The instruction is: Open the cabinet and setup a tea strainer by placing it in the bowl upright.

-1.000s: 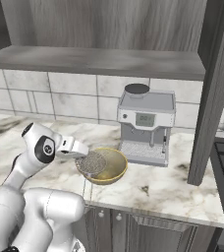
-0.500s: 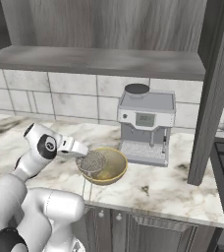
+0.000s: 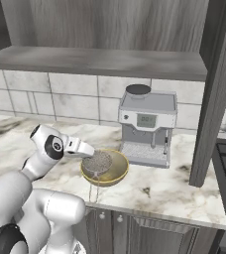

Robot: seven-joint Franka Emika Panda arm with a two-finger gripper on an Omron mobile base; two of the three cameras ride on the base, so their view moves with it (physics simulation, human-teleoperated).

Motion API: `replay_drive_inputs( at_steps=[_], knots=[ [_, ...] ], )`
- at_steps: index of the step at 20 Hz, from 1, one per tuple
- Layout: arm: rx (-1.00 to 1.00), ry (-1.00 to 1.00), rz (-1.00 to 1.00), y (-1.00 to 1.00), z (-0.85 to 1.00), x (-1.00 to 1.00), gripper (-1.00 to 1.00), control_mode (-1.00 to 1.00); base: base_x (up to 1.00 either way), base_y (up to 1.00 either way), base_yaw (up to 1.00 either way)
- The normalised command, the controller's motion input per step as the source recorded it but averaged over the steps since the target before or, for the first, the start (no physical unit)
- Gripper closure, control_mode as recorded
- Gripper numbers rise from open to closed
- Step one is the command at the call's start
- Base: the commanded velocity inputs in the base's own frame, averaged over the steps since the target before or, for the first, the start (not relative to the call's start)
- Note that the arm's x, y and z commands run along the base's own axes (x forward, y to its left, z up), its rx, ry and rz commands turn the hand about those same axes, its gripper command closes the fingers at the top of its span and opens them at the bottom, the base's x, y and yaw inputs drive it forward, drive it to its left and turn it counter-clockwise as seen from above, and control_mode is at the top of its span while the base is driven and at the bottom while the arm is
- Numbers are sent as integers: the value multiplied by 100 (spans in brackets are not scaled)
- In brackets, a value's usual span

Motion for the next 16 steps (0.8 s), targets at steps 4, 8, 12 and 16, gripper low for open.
replay_drive_inputs(
  at_steps=[4,8,12,16],
  knots=[
    [0,0,0,-11,0,3,100,-100,0,0,0],
    [0,0,0,0,-4,1,100,-100,0,0,0],
    [0,0,0,0,-19,0,100,-100,0,0,0],
    [0,0,0,0,0,0,100,-100,0,0,0]
  ],
)
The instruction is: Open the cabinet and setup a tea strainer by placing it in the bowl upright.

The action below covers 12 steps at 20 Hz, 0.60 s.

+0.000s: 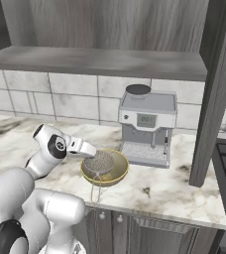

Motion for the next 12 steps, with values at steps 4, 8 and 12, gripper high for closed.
replay_drive_inputs(
  at_steps=[4,8,12],
  knots=[
    [0,0,0,0,0,0,-100,-100,0,0,0],
    [0,0,0,0,0,0,-100,-100,0,0,0],
    [0,0,0,0,0,0,-100,-100,0,0,0]
  ],
)
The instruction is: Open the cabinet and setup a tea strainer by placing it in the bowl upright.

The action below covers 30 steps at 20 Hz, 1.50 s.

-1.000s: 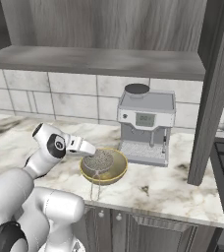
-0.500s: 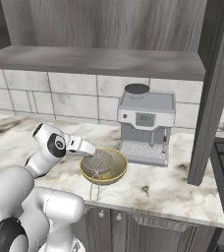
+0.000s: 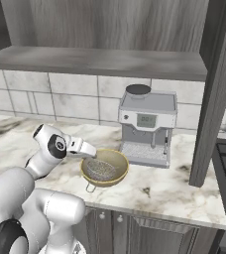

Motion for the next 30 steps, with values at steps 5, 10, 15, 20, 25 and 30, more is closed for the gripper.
replay_drive_inputs(
  at_steps=[5,10,15,20,25,30],
  knots=[
    [0,0,0,0,0,0,-100,-100,0,0,0],
    [0,0,0,0,0,0,-100,-100,0,0,0],
    [6,0,0,0,18,-11,-100,-100,0,0,0],
    [23,1,0,0,57,-42,-100,-100,0,0,0],
    [31,8,0,0,55,-71,-100,-100,0,0,0],
    [36,11,0,0,71,-75,-100,-100,0,0,0]
  ],
)
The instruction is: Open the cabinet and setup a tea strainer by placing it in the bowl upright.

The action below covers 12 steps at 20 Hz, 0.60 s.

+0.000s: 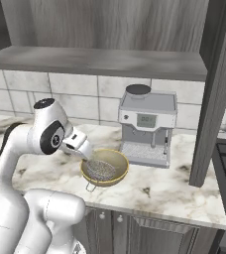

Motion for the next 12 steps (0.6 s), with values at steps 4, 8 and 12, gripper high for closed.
replay_drive_inputs(
  at_steps=[4,8,12],
  knots=[
    [34,9,8,6,67,-55,-100,-100,0,0,0],
    [33,0,13,11,58,-62,-100,-100,0,0,0],
    [15,-4,13,25,43,-44,-100,-100,0,0,0]
  ],
)
